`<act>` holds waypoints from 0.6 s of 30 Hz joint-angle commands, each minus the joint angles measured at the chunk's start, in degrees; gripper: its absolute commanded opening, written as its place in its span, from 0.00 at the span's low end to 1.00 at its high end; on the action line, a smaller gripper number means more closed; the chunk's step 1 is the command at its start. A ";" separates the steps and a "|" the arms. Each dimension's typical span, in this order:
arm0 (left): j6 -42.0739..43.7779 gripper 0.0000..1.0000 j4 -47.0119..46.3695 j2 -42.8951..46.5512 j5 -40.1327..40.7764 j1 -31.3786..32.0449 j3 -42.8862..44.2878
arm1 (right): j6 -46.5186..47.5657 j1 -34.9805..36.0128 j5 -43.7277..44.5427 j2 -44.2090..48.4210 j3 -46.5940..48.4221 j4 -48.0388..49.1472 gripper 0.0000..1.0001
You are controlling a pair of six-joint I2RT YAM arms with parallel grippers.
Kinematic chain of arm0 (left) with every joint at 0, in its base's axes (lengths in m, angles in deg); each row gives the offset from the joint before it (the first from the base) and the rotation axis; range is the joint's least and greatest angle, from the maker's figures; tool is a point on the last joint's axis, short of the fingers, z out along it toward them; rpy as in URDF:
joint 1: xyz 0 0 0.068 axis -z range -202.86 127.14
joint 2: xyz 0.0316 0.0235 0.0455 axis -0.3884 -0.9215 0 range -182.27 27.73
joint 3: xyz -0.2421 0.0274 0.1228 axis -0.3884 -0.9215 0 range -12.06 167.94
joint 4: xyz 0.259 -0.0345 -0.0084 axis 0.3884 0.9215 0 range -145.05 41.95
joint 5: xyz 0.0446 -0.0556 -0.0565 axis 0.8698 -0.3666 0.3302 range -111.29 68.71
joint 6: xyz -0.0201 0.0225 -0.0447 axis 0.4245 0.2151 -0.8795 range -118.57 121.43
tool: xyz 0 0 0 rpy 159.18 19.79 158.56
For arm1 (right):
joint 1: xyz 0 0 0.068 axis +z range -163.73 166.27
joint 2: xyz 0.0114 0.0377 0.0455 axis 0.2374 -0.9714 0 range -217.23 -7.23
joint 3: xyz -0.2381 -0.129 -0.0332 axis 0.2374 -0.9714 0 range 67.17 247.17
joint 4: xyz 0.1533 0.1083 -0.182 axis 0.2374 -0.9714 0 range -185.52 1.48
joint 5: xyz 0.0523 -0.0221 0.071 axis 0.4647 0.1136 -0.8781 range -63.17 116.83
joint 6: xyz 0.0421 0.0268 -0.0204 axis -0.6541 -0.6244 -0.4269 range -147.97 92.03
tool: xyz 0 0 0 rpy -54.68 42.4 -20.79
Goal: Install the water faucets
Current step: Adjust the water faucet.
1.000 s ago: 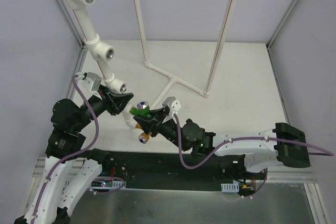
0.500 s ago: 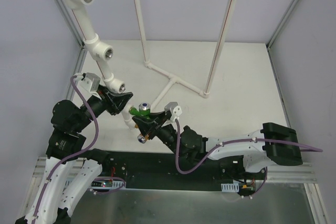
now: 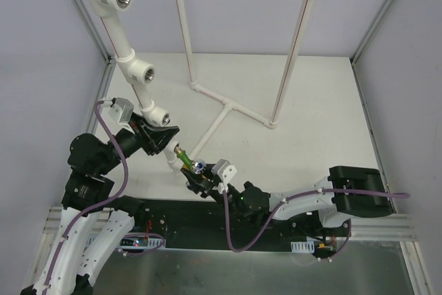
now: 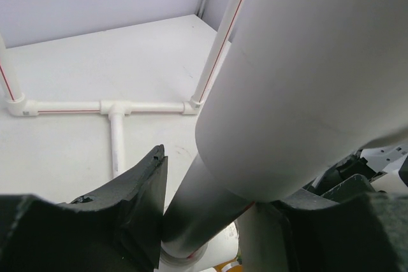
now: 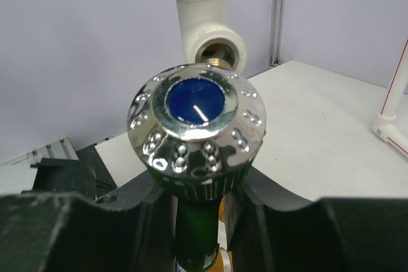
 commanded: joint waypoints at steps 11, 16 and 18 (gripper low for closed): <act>-19.17 0.99 12.78 6.40 3.91 1.82 2.69 | -2.58 1.64 -6.82 19.72 -5.02 -13.21 0.00; -20.47 0.99 20.88 13.70 13.16 1.82 9.99 | -9.88 1.64 -13.31 24.83 -2.21 -20.52 0.00; -24.15 0.95 20.98 15.37 12.99 1.91 10.96 | -12.26 1.64 -16.12 24.14 -0.81 -21.05 0.00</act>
